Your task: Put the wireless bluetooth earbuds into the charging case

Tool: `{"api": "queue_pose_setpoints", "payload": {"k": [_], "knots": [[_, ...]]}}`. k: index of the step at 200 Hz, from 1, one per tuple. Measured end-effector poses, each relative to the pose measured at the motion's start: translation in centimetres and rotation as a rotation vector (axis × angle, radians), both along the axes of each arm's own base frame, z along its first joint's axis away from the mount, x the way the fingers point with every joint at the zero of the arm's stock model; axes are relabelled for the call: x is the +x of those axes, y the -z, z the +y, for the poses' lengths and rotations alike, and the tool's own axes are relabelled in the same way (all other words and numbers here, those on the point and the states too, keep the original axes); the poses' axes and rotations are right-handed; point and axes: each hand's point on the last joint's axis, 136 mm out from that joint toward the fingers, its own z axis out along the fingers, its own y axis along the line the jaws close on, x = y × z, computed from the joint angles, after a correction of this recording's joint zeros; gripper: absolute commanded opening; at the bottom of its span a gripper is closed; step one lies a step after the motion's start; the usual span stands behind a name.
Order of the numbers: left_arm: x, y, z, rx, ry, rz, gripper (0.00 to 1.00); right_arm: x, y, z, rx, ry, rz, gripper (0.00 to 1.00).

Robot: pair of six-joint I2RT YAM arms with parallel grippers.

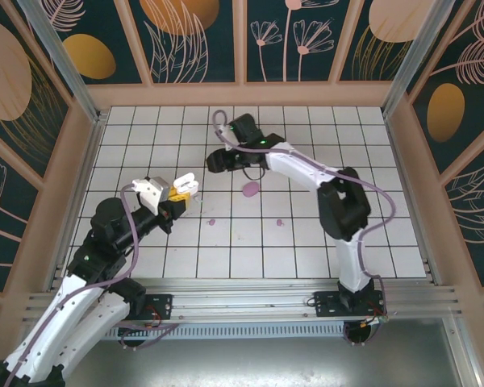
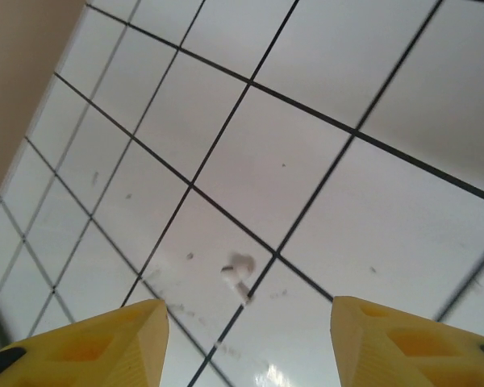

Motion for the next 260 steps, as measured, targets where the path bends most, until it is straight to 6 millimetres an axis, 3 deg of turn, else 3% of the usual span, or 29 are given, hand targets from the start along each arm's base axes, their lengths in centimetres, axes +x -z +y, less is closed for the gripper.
{"api": "queue_pose_setpoints", "payload": {"k": [23,49,76,114,182,228,260], "knots": [[-0.4,0.1,0.5,-0.006,-0.019,-0.001,0.00,-0.9,4.0,3.0,-0.076,-0.059,0.005,0.59],[-0.7,0.6,1.1,-0.008,-0.043,0.007,0.00,-2.7,8.3,5.2,-0.173,-0.121,0.023,0.66],[-1.0,0.9,1.7,-0.003,-0.066,0.010,0.00,-3.8,10.6,6.9,-0.248,-0.172,0.007,0.66],[-1.0,1.0,1.9,0.002,-0.076,0.013,0.00,-3.7,10.4,7.0,-0.306,-0.175,-0.040,0.63],[-1.0,1.3,2.1,0.010,-0.084,0.024,0.00,-2.2,11.5,4.2,-0.449,-0.085,-0.084,0.63],[-0.8,2.2,2.0,0.020,-0.083,0.040,0.00,-1.5,11.7,3.3,-0.431,0.001,-0.053,0.61],[-0.5,2.7,1.7,0.026,-0.079,0.054,0.00,-0.5,11.5,0.9,-0.370,0.109,0.041,0.59]]}}
